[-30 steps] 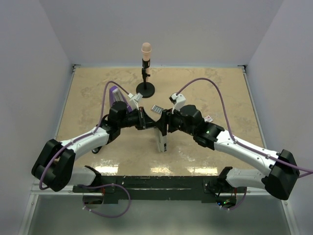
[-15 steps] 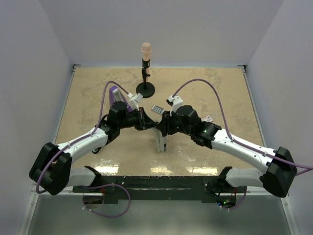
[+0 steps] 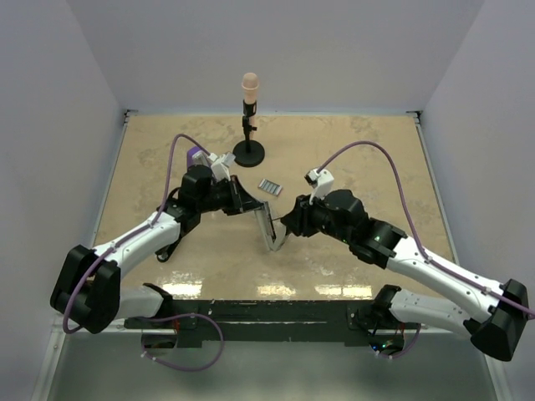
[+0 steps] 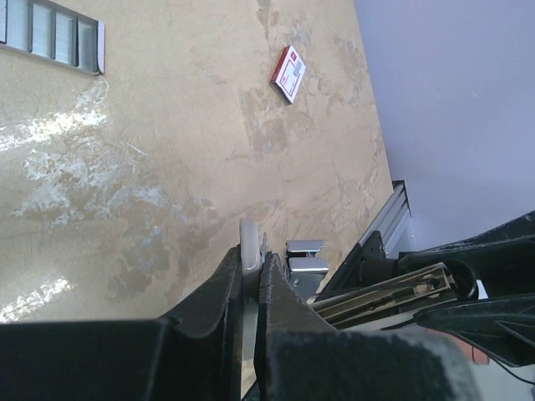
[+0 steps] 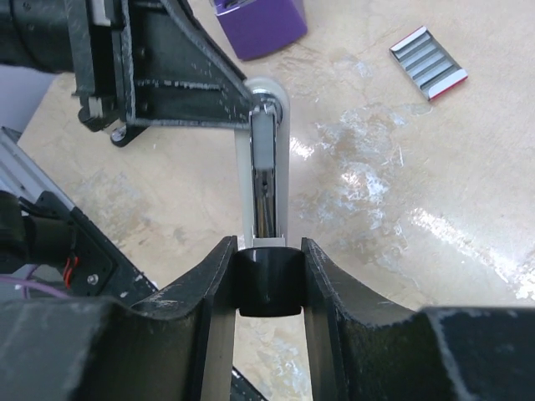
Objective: Unload the staples from the stapler
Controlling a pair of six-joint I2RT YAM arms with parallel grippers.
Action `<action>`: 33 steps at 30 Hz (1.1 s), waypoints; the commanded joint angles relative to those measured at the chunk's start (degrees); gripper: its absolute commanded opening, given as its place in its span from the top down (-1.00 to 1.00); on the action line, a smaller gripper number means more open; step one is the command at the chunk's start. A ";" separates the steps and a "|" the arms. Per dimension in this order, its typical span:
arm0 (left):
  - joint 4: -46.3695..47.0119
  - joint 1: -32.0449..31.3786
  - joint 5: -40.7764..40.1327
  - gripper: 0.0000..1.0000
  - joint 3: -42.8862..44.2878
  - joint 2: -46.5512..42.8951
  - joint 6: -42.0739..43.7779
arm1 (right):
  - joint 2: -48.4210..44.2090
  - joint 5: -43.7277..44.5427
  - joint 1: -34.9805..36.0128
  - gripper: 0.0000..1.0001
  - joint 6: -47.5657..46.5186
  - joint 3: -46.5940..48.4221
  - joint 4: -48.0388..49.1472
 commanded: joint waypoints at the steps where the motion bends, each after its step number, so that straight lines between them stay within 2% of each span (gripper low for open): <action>1: 3.42 3.60 1.19 1.00 0.63 -2.12 -2.41 | -6.47 -1.50 -0.30 0.59 2.25 -6.74 -3.80; 14: 3.52 6.59 -0.21 1.00 2.82 -4.94 -4.80 | -24.50 -8.53 -0.30 0.45 21.33 -25.22 2.53; 19: 3.43 6.68 -0.91 1.00 3.18 -5.03 -4.71 | -23.55 -8.54 -0.30 0.42 21.86 -27.07 3.50; 26: 5.01 7.47 -1.00 1.00 3.17 -7.40 -7.34 | -23.37 -11.52 -0.30 0.12 23.70 -30.85 5.87; 33: 5.18 7.64 -1.53 1.00 3.79 -9.51 -7.87 | -22.23 -13.98 -0.30 0.00 23.09 -32.09 8.15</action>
